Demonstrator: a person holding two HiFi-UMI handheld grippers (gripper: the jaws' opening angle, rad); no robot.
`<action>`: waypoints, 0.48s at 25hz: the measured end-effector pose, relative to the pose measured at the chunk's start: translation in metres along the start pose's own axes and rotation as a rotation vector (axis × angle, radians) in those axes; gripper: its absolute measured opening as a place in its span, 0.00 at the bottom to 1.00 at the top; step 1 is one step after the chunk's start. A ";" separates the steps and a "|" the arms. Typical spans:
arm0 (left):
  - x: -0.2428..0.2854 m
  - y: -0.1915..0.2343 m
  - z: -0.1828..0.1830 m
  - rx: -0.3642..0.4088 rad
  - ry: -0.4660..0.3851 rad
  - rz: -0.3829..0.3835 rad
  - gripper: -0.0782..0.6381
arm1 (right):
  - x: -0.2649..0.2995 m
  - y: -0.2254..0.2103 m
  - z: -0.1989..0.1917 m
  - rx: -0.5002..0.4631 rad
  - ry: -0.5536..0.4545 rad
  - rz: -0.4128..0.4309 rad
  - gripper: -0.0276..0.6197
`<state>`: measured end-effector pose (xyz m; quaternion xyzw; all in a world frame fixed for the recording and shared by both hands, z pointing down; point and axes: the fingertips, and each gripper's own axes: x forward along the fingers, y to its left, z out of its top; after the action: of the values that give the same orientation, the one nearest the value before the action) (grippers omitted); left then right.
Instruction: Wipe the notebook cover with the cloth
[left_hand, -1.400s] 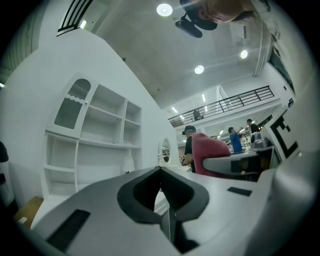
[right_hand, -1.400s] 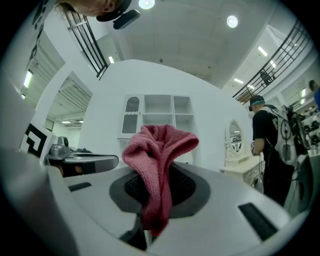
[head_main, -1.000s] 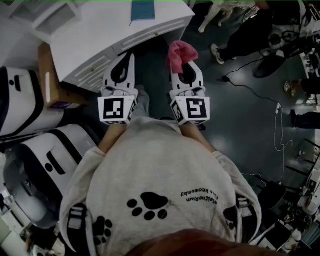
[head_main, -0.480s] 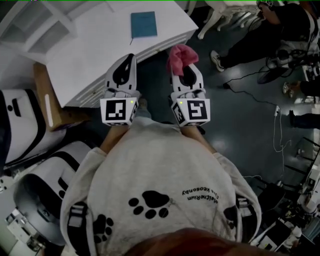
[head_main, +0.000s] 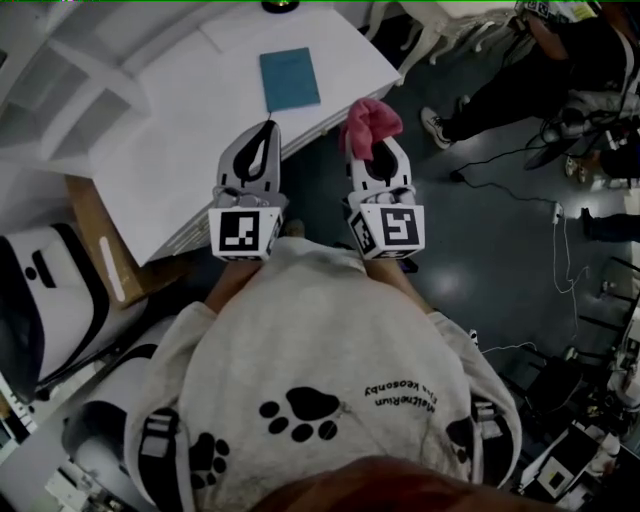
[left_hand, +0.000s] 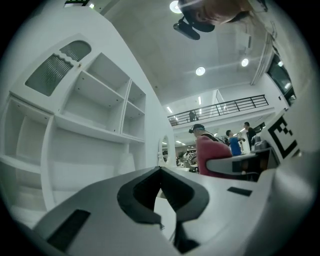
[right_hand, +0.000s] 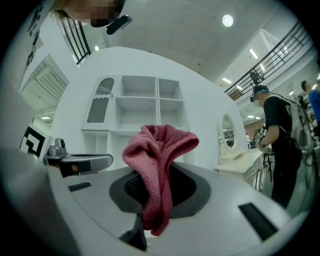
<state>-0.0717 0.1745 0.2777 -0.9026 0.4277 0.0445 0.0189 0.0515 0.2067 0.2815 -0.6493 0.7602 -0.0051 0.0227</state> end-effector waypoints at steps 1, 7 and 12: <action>0.004 0.004 -0.003 -0.004 0.004 -0.005 0.13 | 0.004 -0.001 -0.001 -0.002 0.004 -0.007 0.16; 0.021 0.018 -0.017 -0.022 0.031 -0.024 0.13 | 0.021 -0.008 -0.008 0.002 0.028 -0.032 0.16; 0.027 0.021 -0.024 -0.019 0.030 -0.033 0.13 | 0.030 -0.011 -0.011 -0.003 0.022 -0.019 0.16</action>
<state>-0.0696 0.1388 0.2993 -0.9102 0.4127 0.0346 0.0047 0.0567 0.1754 0.2924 -0.6564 0.7542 -0.0114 0.0131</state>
